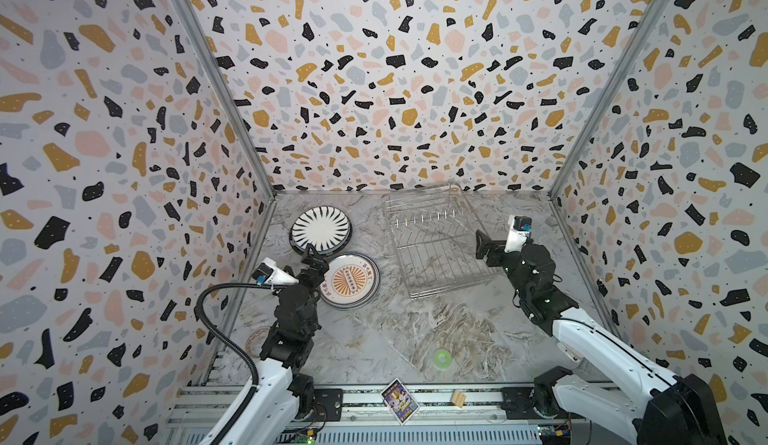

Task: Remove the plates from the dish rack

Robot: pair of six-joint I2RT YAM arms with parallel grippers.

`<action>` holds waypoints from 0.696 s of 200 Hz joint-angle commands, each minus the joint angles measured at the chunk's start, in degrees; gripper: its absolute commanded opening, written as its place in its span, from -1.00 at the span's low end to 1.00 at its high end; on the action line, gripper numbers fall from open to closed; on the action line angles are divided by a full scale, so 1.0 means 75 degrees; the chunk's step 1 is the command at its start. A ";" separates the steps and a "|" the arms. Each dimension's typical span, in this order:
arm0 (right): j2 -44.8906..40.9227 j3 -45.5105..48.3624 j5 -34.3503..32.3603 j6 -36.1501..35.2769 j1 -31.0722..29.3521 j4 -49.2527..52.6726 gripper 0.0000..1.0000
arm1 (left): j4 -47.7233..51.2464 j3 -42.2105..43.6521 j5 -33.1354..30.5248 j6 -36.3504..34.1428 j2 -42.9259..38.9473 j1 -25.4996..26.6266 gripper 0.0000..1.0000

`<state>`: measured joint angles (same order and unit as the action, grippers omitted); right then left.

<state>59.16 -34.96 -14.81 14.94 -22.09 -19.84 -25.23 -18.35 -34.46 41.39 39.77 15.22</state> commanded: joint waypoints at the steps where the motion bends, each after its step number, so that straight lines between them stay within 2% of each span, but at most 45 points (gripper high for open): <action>1: 0.0021 -0.0052 -0.0937 -0.0187 0.0638 0.0531 0.99 | -0.0444 -0.0292 -0.1854 -0.1208 0.0597 -0.0014 0.99; 19: 0.0234 0.0276 -0.1297 -0.0517 0.1186 0.0180 0.99 | -0.0740 -0.0055 -0.2493 -0.1814 0.0757 -0.0043 0.99; 37: 0.0433 0.0886 -0.2157 -0.0878 0.1557 -0.0623 1.00 | -0.1451 0.0391 -0.2903 -0.2588 0.0657 -0.0113 0.97; 60: 0.0884 0.1399 -0.2599 -0.0669 0.1874 -0.1277 0.99 | -0.1312 0.0439 -0.3536 -0.3288 0.0823 -0.0183 0.98; 70: 0.1169 0.1529 -0.2824 -0.0642 0.1884 -0.1518 0.99 | -0.1457 0.0581 -0.3592 -0.3442 0.0972 -0.0201 0.98; 82: 0.1437 0.1732 -0.3046 -0.0668 0.1878 -0.1974 1.00 | -0.2366 0.1002 -0.3507 -0.3756 0.1210 -0.0251 0.92; 92: 0.1606 0.1977 -0.2918 -0.0674 0.1878 -0.2525 0.99 | -0.2897 0.1212 -0.3250 -0.3943 0.1467 -0.0354 0.86; 115: 0.1993 0.2448 -0.2283 -0.1165 0.1879 -0.3683 0.99 | -0.2958 0.1093 -0.2828 -0.3690 0.2262 -0.0586 0.87; 128: 0.2193 0.2489 -0.2122 -0.1335 0.1885 -0.4035 0.99 | -0.3531 0.1264 -0.2690 -0.3522 0.2630 -0.0652 0.88; 139: 0.2208 0.2462 -0.1846 -0.1387 0.1889 -0.4002 0.99 | -0.4073 0.1402 -0.2578 -0.3815 0.2830 -0.0670 0.86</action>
<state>75.33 -16.32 -31.92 7.38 -8.10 -41.93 -44.29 -9.56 -55.33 15.55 58.59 10.90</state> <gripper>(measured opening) 0.995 0.939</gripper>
